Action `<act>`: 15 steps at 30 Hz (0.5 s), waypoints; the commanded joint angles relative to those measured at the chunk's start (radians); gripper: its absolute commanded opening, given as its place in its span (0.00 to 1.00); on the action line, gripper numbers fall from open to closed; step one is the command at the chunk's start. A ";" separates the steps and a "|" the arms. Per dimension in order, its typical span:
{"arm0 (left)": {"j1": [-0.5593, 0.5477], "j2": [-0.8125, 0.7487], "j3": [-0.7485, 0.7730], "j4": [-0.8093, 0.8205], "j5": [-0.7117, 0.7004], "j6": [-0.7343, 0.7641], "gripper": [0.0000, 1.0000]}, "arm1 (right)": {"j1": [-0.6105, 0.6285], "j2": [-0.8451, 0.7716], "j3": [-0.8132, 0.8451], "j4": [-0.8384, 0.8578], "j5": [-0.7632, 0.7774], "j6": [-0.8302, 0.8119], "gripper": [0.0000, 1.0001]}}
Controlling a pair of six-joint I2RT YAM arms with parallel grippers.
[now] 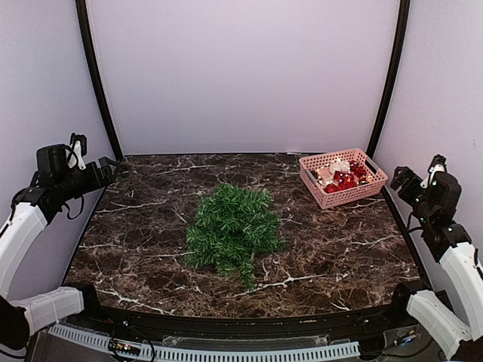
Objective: Decorate the small christmas tree
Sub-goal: Pick up the ornament ball from the bin.
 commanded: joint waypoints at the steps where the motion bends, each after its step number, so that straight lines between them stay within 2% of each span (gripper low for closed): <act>1: -0.001 0.028 -0.004 0.007 0.024 -0.005 0.99 | -0.003 -0.011 0.030 -0.009 0.009 -0.029 0.99; 9: -0.002 0.025 -0.002 -0.014 -0.034 0.035 0.99 | -0.003 0.014 0.069 -0.035 -0.095 -0.089 0.99; 15: -0.043 0.047 0.110 0.039 0.117 0.043 0.99 | 0.009 0.187 0.263 -0.131 -0.177 -0.097 0.99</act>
